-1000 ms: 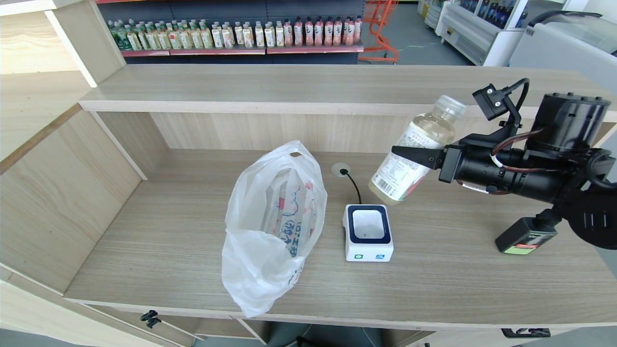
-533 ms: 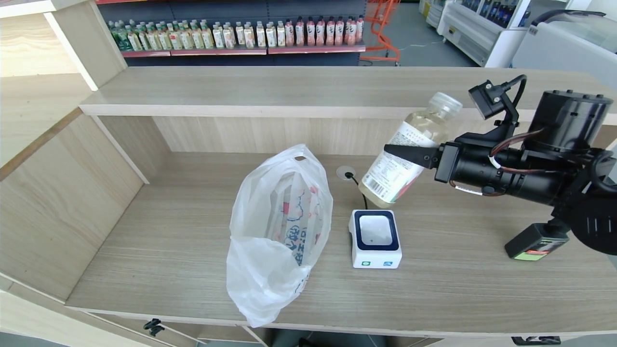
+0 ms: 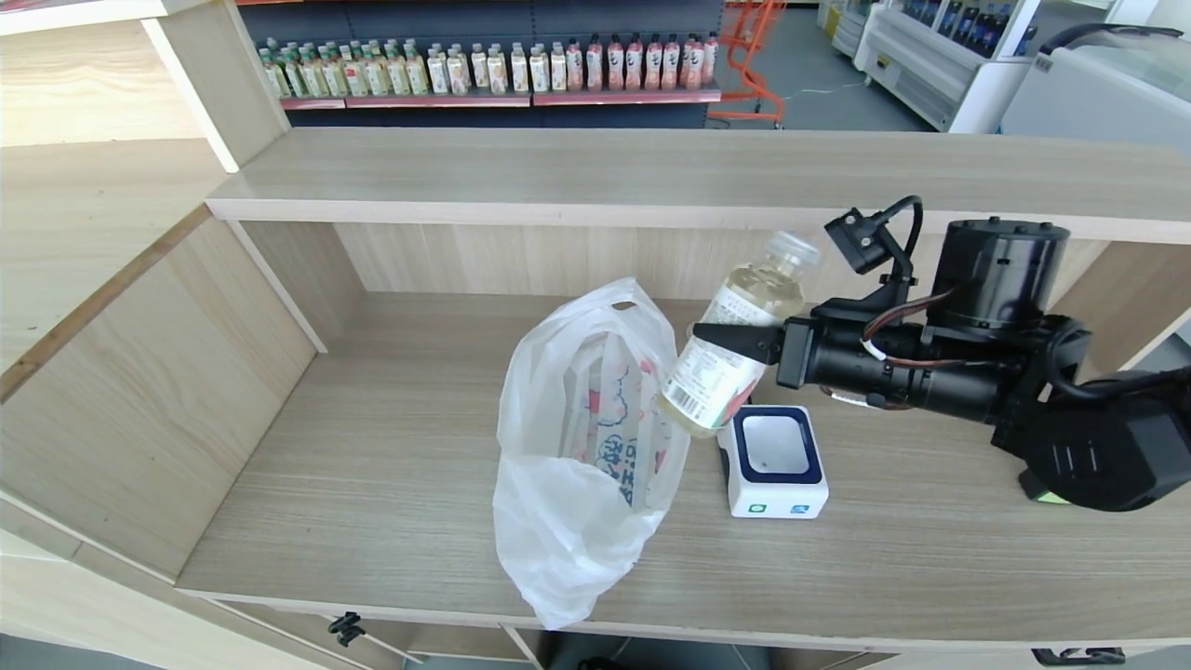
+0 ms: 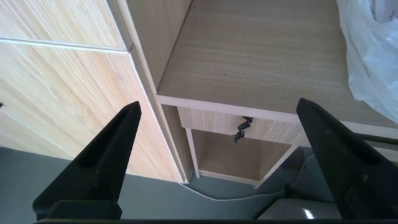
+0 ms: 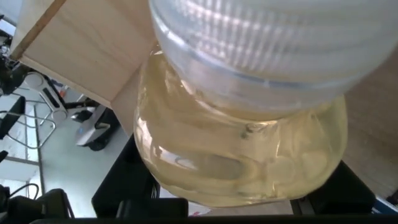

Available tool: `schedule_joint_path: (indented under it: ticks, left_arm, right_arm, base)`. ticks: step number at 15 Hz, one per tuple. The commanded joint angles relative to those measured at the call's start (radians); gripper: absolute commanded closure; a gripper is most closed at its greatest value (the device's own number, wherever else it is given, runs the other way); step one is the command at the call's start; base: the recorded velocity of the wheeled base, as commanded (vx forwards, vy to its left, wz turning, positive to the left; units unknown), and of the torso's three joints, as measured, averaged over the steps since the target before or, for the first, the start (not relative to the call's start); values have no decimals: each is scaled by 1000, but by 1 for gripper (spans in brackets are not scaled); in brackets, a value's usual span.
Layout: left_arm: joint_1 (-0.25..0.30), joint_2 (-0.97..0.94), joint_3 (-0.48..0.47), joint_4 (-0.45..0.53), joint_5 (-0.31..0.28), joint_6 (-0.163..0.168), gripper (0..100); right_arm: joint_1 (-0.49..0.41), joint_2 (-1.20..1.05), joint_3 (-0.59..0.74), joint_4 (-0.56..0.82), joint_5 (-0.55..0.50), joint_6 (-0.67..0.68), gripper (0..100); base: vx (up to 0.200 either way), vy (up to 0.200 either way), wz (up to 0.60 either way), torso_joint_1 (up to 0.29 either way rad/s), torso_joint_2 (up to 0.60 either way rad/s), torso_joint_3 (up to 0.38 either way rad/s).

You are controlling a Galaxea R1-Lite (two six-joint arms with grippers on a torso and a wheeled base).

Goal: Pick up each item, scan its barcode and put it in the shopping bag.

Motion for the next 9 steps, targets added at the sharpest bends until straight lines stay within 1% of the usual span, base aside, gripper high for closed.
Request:
schedule_joint_path:
  ticks: [1, 4, 6, 7, 9]
  left_arm:
    - [-1, 0, 0, 0, 1, 0, 0]
    - [-1, 0, 0, 0, 1, 0, 0]
    - [-1, 0, 0, 0, 1, 0, 0]
    - [1, 0, 0, 0, 1, 0, 0]
    - [-1, 0, 0, 0, 1, 0, 0]
  right_arm:
    - [31, 70, -4, -3, -32, -2, 100]
    - [59, 114, -4, -12, -38, -17, 100]
    - [71, 174, -27, -36, -62, -88, 100]
    - [77, 215, -30, -82, -62, -157, 100]
    - [88, 269, -34, -147, -59, -203, 100]
  base:
    - [0, 0, 0, 0, 0, 0]
    - [0, 0, 0, 0, 0, 0]
    - [0, 0, 0, 0, 0, 0]
    - [0, 0, 0, 0, 0, 0]
    - [0, 0, 0, 0, 0, 0]
